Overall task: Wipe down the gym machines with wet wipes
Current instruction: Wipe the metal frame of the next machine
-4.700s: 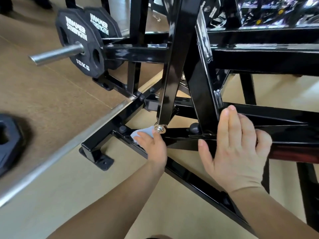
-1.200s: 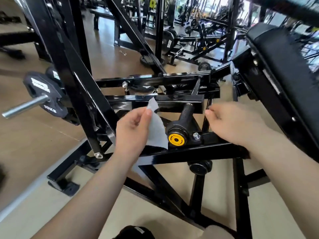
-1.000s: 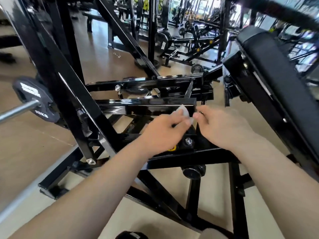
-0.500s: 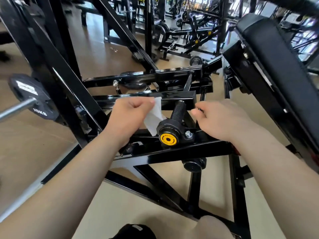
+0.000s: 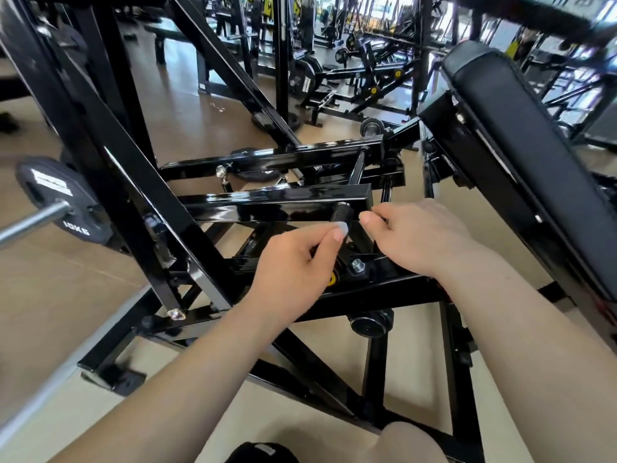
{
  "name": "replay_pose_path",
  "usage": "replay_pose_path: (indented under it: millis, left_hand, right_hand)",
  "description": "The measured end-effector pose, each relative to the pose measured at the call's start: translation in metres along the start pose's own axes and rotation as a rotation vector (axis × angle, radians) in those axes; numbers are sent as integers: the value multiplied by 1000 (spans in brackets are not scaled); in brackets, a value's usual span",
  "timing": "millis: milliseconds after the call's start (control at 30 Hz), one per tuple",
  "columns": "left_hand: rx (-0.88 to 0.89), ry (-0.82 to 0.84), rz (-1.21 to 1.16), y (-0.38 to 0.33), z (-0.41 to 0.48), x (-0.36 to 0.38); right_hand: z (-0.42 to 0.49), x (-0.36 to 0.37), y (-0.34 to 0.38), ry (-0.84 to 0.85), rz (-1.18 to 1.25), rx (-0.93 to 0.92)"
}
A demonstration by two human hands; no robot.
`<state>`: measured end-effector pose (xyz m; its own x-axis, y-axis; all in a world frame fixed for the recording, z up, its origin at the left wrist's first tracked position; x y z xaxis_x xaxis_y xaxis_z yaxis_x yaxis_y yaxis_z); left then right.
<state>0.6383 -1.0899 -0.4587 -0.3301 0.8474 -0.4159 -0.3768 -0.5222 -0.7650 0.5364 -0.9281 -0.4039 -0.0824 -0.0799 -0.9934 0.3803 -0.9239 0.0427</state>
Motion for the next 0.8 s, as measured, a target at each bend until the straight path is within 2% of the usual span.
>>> replay_pose_path:
  millis: [67, 100, 200, 267, 400, 500, 667, 800]
  left_hand:
    - [71, -151, 103, -2, -17, -7]
    - [82, -173, 110, -2, -19, -10]
    - [94, -73, 70, -6, -3, -7]
    - [134, 15, 135, -14, 9, 1]
    - [328, 91, 346, -29, -2, 14]
    - [417, 88, 297, -23, -17, 8]
    - [114, -51, 93, -8, -25, 1]
    - [292, -152, 219, -25, -27, 8]
  right_hand:
    - [-1, 0, 0, -11, 1, -11]
    - [-1, -1, 1, -9, -15, -16]
    - [-2, -4, 6, 64, -64, -4]
    - [-4, -5, 5, 85, -24, 19]
    - [-3, -3, -3, 3, 222, 78]
    - [-6, -3, -4, -100, 319, 42]
    - [-18, -7, -1, -162, 337, -16]
    - [-21, -9, 1, -135, 398, 12]
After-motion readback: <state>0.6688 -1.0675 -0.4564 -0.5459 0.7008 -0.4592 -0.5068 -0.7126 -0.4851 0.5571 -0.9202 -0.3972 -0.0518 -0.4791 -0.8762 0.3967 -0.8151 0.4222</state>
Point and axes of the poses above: each hand's wrist, its own z-axis towards the middle knuckle, its own x-axis out of the palm, y = z × x, the point moved 3 cm from there along z, towards the middle knuckle, and after that the axes turned 6 degrees about x, right-handed, at the moved point
